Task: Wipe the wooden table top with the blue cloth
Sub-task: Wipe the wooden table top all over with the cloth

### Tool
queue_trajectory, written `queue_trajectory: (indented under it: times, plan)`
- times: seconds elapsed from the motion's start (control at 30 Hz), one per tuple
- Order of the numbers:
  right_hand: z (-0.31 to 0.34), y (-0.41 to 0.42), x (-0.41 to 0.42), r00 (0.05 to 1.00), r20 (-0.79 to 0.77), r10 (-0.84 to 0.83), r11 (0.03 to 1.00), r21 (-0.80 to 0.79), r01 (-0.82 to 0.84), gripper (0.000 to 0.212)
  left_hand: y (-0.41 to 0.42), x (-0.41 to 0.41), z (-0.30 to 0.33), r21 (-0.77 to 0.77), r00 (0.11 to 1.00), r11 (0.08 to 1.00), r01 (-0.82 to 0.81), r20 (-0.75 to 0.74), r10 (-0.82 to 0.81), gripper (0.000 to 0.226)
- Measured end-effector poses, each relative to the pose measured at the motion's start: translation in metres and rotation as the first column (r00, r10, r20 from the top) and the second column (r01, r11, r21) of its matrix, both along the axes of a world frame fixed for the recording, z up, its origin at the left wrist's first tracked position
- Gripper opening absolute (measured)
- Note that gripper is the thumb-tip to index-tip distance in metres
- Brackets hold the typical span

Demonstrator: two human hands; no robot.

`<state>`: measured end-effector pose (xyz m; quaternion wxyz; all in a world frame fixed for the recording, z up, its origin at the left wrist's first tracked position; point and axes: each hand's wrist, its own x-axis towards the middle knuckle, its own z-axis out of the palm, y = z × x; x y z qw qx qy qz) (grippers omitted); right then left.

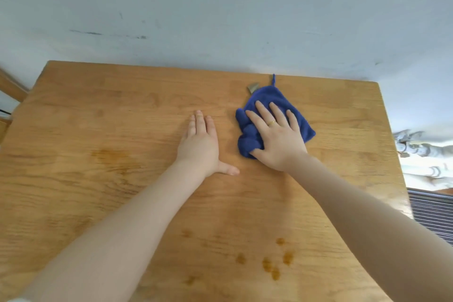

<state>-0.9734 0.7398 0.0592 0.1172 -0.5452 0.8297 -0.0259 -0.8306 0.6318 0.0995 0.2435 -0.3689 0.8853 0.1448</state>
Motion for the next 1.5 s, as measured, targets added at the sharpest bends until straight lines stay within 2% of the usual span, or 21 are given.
queue_trajectory:
  times: [0.1, 0.17, 0.37, 0.47, 0.73, 0.8, 0.97, 1.07, 1.17, 1.33, 1.43, 1.5]
  plan:
    - [0.001, 0.023, 0.013, 0.998, 0.039, 0.056, 0.998, -0.01, -0.056, 0.083, 0.0, 0.0, -0.001, 0.005, 1.0, 1.0, -0.002, -0.005, 0.002, 0.141]
    - [0.0, 0.014, 0.001, 0.998, 0.056, 0.027, 0.999, -0.027, -0.026, 0.079, -0.002, -0.001, -0.004, -0.006, 1.0, 1.0, 0.006, -0.009, -0.007, 0.142]
    - [-0.011, -0.05, -0.052, 0.956, 0.026, -0.291, 0.956, -0.036, 0.291, 0.067, -0.005, -0.006, -0.009, -0.027, 0.998, 0.999, 0.044, 0.045, -0.043, 0.144]
    - [-0.006, -0.049, -0.045, 0.941, 0.047, -0.336, 0.941, -0.016, 0.337, 0.067, -0.002, -0.006, -0.002, -0.021, 0.995, 0.998, 0.053, 0.085, -0.051, 0.145]
    - [-0.001, 0.024, 0.02, 0.993, -0.003, -0.115, 0.993, -0.012, 0.115, 0.082, -0.003, -0.009, 0.003, -0.037, 0.992, 0.997, 0.064, 0.111, -0.06, 0.143]
    - [-0.004, 0.012, 0.001, 0.992, 0.002, -0.124, 0.992, -0.017, 0.124, 0.08, -0.004, -0.009, -0.001, -0.039, 0.995, 0.998, 0.056, 0.091, -0.052, 0.144]
    - [-0.011, -0.037, -0.068, 0.957, 0.008, -0.29, 0.957, -0.034, 0.29, 0.068, -0.005, -0.007, -0.006, -0.057, 0.996, 0.997, 0.059, 0.076, -0.055, 0.144]
    - [-0.009, -0.046, -0.078, 0.947, 0.017, -0.321, 0.947, -0.023, 0.322, 0.067, -0.003, -0.004, -0.005, -0.061, 0.997, 0.996, 0.059, 0.057, -0.055, 0.144]
    - [-0.004, -0.022, -0.05, 0.969, -0.004, -0.245, 0.969, -0.013, 0.245, 0.07, -0.001, -0.002, -0.002, -0.046, 0.999, 0.998, 0.038, 0.035, -0.036, 0.143]
    - [-0.002, 0.038, -0.008, 1.0, -0.02, 0.004, 1.0, -0.018, -0.004, 0.077, 0.001, -0.004, 0.004, 0.004, 0.999, 0.999, -0.041, 0.017, 0.041, 0.139]
    - [-0.005, 0.028, -0.034, 1.0, 0.001, 0.015, 1.0, -0.017, -0.015, 0.084, 0.003, -0.015, 0.009, 0.024, 0.997, 0.999, -0.044, 0.058, 0.042, 0.133]
    - [-0.01, 0.012, -0.064, 0.998, -0.01, -0.059, 0.998, -0.02, 0.059, 0.077, 0.011, -0.02, 0.008, 0.053, 0.999, 0.998, -0.039, 0.031, 0.038, 0.134]
